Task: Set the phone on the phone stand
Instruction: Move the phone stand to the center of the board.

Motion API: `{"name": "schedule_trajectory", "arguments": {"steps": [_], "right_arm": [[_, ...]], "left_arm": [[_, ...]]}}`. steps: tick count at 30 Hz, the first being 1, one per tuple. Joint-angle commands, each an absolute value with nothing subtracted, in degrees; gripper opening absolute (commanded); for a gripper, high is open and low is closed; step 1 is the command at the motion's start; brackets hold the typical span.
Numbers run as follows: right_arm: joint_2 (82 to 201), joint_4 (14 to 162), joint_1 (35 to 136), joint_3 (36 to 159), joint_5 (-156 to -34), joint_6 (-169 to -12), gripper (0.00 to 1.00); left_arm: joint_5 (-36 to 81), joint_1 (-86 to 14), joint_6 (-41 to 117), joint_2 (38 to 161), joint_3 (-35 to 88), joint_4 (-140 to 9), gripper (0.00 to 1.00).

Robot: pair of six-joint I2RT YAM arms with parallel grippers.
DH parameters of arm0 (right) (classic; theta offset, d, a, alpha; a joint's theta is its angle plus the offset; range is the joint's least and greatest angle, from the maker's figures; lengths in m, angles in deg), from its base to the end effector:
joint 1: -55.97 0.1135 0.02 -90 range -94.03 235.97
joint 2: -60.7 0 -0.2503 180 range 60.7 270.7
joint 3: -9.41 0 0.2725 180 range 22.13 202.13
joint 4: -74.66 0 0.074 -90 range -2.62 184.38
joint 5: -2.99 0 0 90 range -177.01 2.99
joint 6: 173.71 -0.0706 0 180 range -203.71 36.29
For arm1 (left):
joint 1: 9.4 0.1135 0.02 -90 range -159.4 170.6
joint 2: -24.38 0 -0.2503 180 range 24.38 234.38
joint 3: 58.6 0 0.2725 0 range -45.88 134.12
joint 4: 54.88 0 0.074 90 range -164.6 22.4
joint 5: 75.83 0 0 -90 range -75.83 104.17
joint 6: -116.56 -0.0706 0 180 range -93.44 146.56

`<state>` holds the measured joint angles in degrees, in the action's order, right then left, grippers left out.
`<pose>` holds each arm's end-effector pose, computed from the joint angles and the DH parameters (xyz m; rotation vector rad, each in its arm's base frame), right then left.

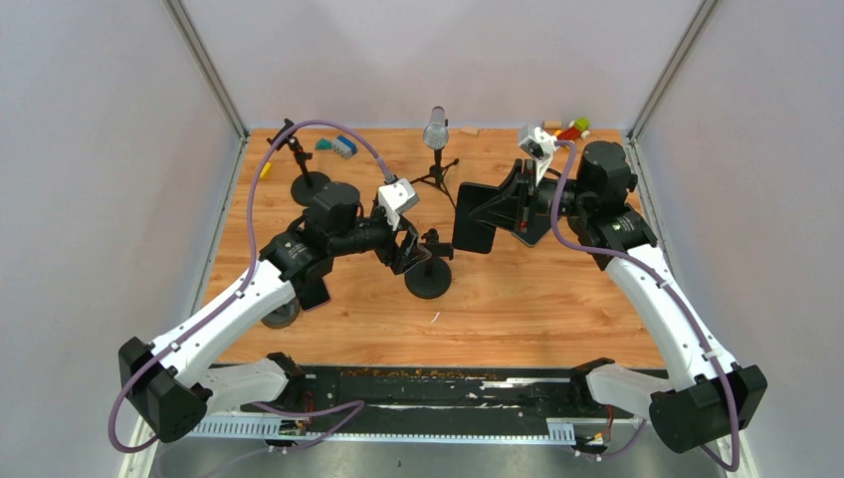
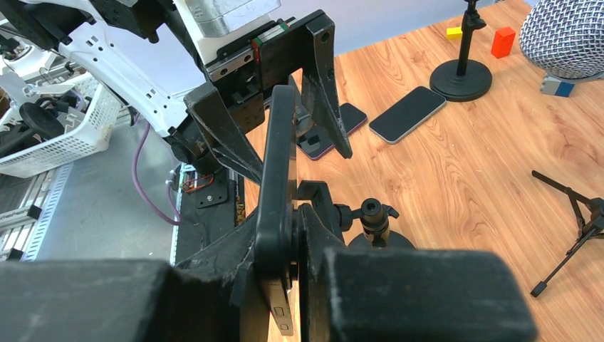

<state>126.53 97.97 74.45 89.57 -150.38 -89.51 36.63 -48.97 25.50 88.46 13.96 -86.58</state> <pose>0.2511 0.1505 0.3928 -1.0122 1.4924 1.2491 0.2203 -0.2170 0.3239 0.9490 1.8021 -0.8175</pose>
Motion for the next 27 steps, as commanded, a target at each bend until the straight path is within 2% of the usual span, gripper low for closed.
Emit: {"name": "schedule_trajectory", "arguments": {"steps": [1, 10, 27], "right_arm": [[125.59, 95.70, 74.70, 90.79, -150.05, -88.18, 0.00], [125.83, 95.99, 74.70, 90.85, -150.05, -87.85, 0.00], [127.41, 95.99, 75.69, 91.96, -151.31, -87.55, 0.00]], "left_arm": [[36.55, -48.98, 24.45, 87.27, 14.24, -86.84, 0.80], [35.28, -48.95, 23.46, 88.26, 12.76, -87.71, 0.73], [23.87, -49.02, 21.50, 86.08, 12.41, -90.36, 0.54]]}}
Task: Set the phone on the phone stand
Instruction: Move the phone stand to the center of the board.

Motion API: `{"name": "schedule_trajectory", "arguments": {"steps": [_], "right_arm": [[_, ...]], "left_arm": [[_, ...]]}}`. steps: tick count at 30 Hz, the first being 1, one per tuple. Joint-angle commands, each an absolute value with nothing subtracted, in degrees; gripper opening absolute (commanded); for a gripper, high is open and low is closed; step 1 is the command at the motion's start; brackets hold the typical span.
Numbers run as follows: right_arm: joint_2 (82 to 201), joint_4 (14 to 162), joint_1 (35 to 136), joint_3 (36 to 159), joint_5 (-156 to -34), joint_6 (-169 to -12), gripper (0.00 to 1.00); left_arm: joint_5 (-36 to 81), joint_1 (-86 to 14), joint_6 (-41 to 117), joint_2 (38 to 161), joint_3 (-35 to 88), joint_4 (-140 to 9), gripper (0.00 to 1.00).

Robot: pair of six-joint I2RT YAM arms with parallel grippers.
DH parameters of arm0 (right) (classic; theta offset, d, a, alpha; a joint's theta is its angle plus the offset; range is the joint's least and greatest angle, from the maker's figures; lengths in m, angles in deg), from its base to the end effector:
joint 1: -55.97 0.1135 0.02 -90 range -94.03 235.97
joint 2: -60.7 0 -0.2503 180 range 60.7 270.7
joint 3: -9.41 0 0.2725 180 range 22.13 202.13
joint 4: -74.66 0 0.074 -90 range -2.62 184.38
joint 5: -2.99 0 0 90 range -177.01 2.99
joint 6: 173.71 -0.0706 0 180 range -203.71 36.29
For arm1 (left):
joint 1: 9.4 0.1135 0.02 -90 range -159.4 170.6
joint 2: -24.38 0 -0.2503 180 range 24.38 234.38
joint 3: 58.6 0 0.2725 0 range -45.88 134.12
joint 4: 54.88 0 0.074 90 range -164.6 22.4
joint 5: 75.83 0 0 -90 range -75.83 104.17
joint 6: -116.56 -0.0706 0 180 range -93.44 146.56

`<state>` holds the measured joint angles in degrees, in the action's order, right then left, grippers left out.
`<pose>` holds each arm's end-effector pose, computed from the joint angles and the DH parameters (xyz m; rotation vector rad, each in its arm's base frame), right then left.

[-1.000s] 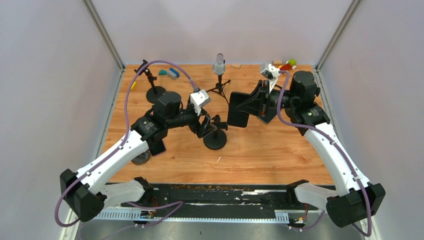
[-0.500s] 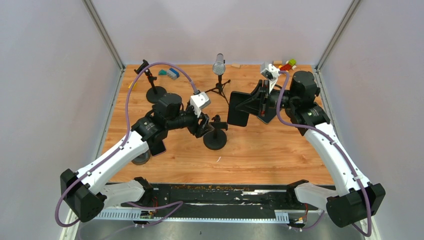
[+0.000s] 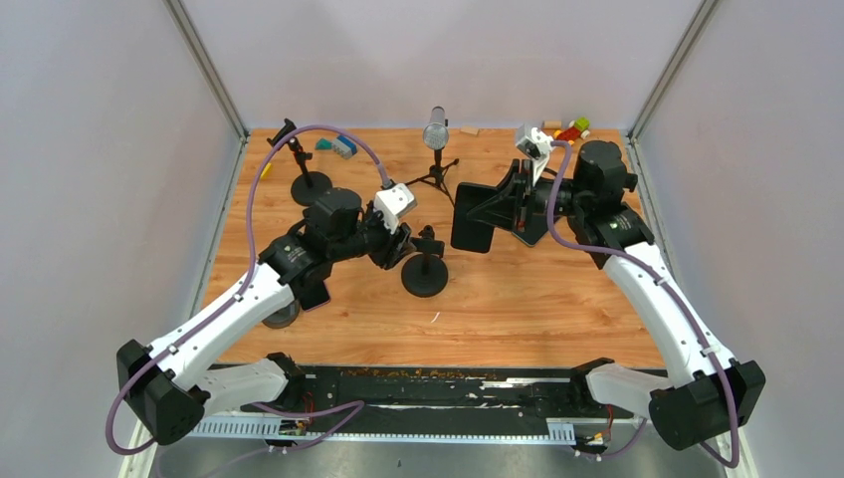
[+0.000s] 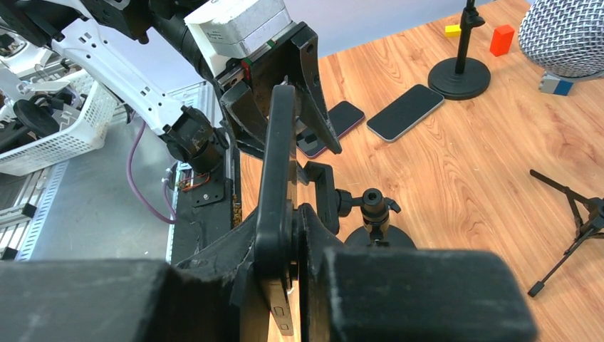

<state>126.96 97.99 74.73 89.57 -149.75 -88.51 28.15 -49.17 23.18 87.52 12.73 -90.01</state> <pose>0.2531 0.1523 0.3907 -1.0175 1.4911 1.2347 0.2225 -0.2074 0.3111 0.9112 1.8784 -0.6413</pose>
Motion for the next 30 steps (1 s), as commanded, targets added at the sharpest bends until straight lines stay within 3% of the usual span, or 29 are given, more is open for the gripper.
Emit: {"name": "schedule_trajectory", "arguments": {"steps": [1, 8, 30], "right_arm": [[127.79, 96.06, 75.92, 92.26, -151.54, -87.37, 0.00], [131.44, 96.99, 78.28, 94.71, -152.91, -85.75, 0.00], [135.42, 98.76, 82.40, 98.48, -152.67, -85.07, 0.00]], "left_arm": [[23.68, -48.98, 21.48, 85.91, 12.38, -90.49, 0.54], [22.77, -48.96, 20.69, 84.90, 12.41, -93.28, 0.49], [24.16, -48.95, 23.13, 85.60, 12.99, -92.87, 0.19]]}}
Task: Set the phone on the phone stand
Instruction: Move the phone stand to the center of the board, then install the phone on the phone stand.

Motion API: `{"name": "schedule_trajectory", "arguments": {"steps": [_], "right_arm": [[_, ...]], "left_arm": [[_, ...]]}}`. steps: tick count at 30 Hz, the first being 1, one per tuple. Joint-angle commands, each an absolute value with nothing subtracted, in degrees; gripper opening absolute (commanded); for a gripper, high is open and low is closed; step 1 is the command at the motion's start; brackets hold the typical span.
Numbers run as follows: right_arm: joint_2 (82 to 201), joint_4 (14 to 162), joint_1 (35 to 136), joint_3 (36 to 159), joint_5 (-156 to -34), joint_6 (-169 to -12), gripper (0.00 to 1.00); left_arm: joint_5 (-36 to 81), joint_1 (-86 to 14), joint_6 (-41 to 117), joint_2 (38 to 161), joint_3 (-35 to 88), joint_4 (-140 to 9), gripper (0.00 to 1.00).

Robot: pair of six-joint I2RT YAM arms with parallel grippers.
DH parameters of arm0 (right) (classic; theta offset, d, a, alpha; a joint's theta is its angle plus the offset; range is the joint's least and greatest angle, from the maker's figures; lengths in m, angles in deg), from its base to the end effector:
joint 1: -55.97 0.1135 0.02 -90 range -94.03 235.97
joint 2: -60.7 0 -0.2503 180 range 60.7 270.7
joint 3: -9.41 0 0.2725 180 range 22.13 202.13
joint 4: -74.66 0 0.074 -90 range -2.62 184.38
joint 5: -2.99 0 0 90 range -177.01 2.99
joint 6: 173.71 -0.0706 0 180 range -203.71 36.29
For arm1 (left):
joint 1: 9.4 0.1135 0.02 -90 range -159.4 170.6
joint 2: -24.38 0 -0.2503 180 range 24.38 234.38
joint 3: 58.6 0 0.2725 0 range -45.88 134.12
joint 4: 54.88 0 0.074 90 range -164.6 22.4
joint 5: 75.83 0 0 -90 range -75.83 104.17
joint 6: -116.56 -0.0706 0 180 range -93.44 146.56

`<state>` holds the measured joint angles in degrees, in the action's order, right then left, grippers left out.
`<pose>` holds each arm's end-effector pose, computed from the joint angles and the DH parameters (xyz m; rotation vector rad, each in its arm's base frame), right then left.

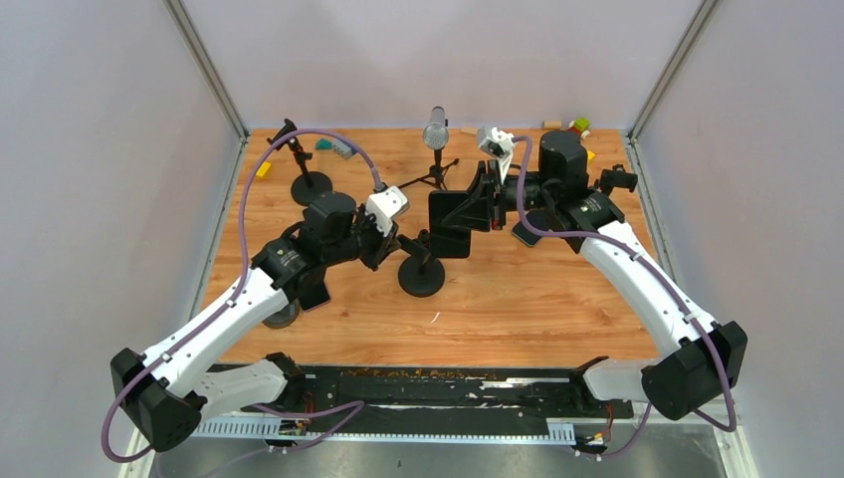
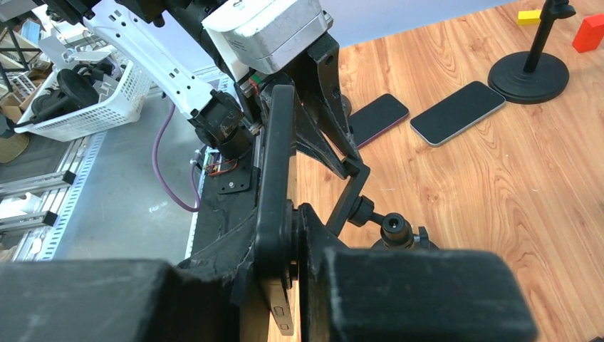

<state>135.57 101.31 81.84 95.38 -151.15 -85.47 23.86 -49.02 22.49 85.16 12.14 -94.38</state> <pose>0.2629 0.1981 0.3795 -1.1528 1.5018 1.3502 0.2167 -0.1948 0.3083 0.8875 1.9320 -0.5491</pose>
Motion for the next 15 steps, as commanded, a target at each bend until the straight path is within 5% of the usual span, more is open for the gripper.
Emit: {"name": "schedule_trajectory", "arguments": {"steps": [1, 9, 15], "right_arm": [[135.35, 98.00, 82.42, 98.18, -152.67, -85.23, 0.00], [135.19, 89.71, 83.51, 95.08, -156.30, -85.40, 0.00], [135.86, 87.91, 85.52, 94.05, -159.64, -81.65, 0.00]], "left_arm": [[24.08, -48.95, 23.22, 85.81, 13.05, -92.80, 0.18], [27.51, -48.77, 23.55, 87.23, 13.84, -91.98, 0.00], [34.33, -48.36, 22.95, 89.00, 15.41, -90.63, 0.00]]}}
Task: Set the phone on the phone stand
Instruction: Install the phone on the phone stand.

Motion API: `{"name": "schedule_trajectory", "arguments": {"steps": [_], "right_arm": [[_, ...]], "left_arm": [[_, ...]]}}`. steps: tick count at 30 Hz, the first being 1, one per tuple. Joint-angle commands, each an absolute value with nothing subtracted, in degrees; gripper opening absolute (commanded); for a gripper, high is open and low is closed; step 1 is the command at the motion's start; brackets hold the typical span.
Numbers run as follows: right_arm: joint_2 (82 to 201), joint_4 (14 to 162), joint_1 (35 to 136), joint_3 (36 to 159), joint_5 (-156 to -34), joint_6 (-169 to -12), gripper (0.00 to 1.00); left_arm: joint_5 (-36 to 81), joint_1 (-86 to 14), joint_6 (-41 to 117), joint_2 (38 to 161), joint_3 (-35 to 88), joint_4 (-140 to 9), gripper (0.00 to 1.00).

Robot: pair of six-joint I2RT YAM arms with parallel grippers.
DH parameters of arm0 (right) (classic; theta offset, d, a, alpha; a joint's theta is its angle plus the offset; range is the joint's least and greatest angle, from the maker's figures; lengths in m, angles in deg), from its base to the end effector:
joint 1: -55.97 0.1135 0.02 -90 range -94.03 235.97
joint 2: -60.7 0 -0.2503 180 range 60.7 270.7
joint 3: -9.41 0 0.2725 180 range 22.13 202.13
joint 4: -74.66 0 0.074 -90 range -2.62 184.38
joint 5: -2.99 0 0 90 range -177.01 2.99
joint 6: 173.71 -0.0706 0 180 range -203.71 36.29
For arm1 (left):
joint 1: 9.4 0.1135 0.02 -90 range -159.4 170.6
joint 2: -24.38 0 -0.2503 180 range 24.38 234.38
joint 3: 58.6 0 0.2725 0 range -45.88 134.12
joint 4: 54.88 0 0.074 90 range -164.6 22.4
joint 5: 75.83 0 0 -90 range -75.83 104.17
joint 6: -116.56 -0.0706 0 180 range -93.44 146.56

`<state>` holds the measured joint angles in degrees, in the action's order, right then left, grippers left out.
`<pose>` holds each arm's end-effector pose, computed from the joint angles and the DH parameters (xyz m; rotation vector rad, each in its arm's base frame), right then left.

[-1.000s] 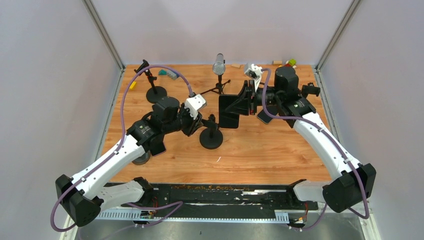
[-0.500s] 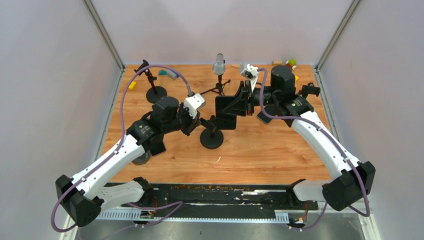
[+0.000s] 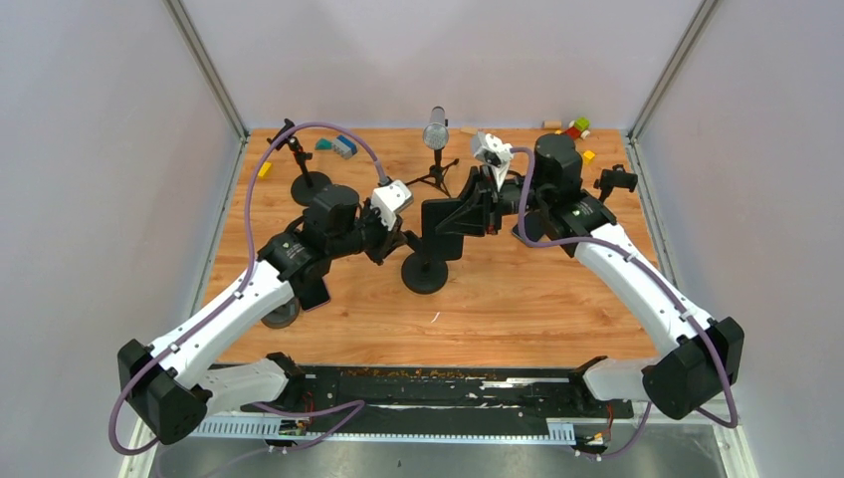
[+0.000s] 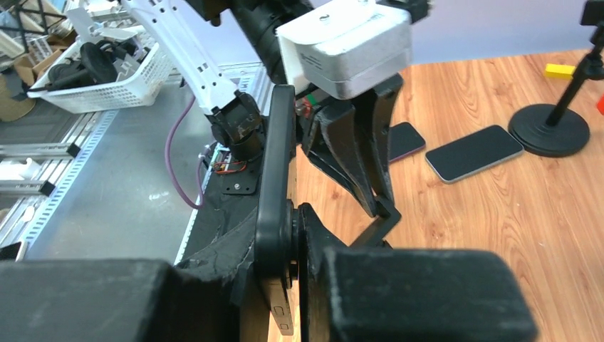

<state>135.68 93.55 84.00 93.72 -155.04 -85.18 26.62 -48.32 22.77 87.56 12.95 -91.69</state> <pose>0.2544 0.2096 0.3827 -1.2520 1.3429 1.3840 0.2257 -0.2018 0.3085 0.8940 1.9109 -0.5974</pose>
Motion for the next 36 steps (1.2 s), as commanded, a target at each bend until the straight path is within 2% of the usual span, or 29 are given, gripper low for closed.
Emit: {"name": "schedule_trajectory", "arguments": {"steps": [1, 9, 20, 36], "right_arm": [[136.14, 87.91, 85.95, 94.17, -159.92, -80.92, 0.00], [140.68, 87.91, 89.97, 96.23, -161.55, -75.55, 0.00], [149.36, 87.91, 94.09, 100.85, -163.97, -72.45, 0.00], [150.05, 86.03, 94.55, 98.75, -161.48, -67.50, 0.00]], "left_arm": [[35.06, -48.35, 22.78, 89.34, 15.48, -90.41, 0.00], [42.09, -47.06, 22.33, 90.77, 15.84, -88.41, 0.00], [44.90, -44.00, 23.08, 90.16, 12.98, -86.76, 0.00], [47.17, -43.30, 24.17, 90.35, 11.72, -85.46, 0.00]]}}
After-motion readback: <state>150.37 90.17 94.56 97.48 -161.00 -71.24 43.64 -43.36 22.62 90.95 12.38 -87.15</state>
